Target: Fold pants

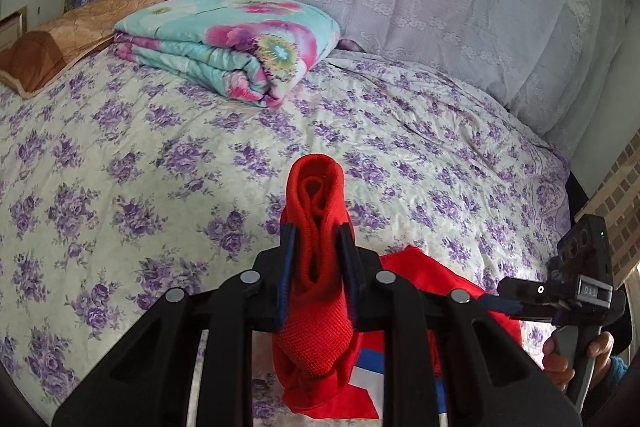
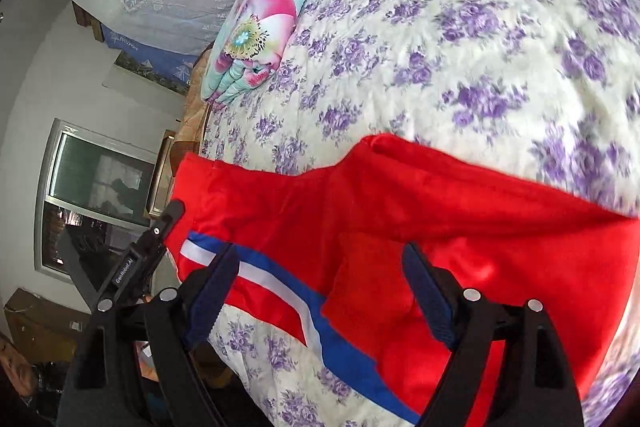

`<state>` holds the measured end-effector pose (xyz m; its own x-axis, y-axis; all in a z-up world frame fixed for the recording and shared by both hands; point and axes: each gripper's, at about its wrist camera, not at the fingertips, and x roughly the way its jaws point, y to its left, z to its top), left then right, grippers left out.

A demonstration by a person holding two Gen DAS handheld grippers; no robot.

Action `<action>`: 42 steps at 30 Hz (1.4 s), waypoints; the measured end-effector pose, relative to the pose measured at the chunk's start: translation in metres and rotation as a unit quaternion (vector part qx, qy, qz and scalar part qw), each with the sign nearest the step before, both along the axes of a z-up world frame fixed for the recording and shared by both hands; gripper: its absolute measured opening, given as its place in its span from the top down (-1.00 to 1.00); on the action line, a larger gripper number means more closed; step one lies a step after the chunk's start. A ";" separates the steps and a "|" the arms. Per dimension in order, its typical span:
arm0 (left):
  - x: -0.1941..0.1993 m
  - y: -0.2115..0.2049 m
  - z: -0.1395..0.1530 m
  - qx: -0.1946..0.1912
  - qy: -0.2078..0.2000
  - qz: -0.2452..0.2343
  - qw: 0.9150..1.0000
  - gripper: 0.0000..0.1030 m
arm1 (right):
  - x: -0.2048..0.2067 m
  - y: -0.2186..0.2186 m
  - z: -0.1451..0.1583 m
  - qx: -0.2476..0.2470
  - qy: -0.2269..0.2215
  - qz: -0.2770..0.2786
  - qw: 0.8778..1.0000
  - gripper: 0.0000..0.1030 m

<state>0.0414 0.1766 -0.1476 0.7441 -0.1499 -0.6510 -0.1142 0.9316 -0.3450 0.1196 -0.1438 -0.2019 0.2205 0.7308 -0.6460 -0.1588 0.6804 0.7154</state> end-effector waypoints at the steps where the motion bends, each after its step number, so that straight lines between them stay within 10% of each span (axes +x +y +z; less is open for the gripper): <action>1: 0.000 0.009 -0.006 -0.012 0.004 0.010 1.000 0.62 | 0.012 0.005 0.000 -0.005 -0.003 0.011 1.000 -0.63; 5: -0.001 0.042 -0.030 -0.045 0.014 0.044 0.998 0.62 | 0.063 0.018 -0.014 -0.052 0.011 0.029 0.998 -0.61; 11: 0.000 0.073 -0.054 -0.072 0.026 0.081 0.994 0.69 | 0.102 0.018 -0.056 -0.004 0.146 0.076 0.986 -0.45; 20: 0.006 0.075 -0.063 -0.057 0.041 0.080 0.994 0.69 | 0.132 0.053 -0.079 0.058 0.212 0.094 0.971 -0.41; 23: 0.005 0.074 -0.066 -0.050 0.047 0.078 0.995 0.70 | 0.140 0.041 -0.063 0.132 0.179 0.079 0.972 -0.36; 26: 0.004 0.075 -0.071 -0.048 0.057 0.081 0.994 0.69 | 0.146 0.033 -0.078 0.068 0.187 0.048 0.979 -0.15; 28: 0.001 0.075 -0.070 -0.042 0.056 0.081 0.994 0.69 | 0.149 0.029 -0.071 0.115 0.185 0.042 0.975 -0.24; 36: 0.006 0.073 -0.052 -0.043 0.044 0.038 0.997 0.70 | 0.143 0.049 -0.060 -0.038 0.106 0.110 0.988 -0.12; 42: 0.045 0.061 -0.053 -0.058 0.055 -0.027 0.996 0.69 | 0.130 0.043 -0.026 -0.036 0.062 0.119 0.990 -0.29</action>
<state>0.0867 0.2373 -0.2010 0.6577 -0.2667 -0.7045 -0.1080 0.8922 -0.4385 0.2494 -0.1005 -0.2283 -0.0373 0.7038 -0.7095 -0.2348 0.6839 0.6908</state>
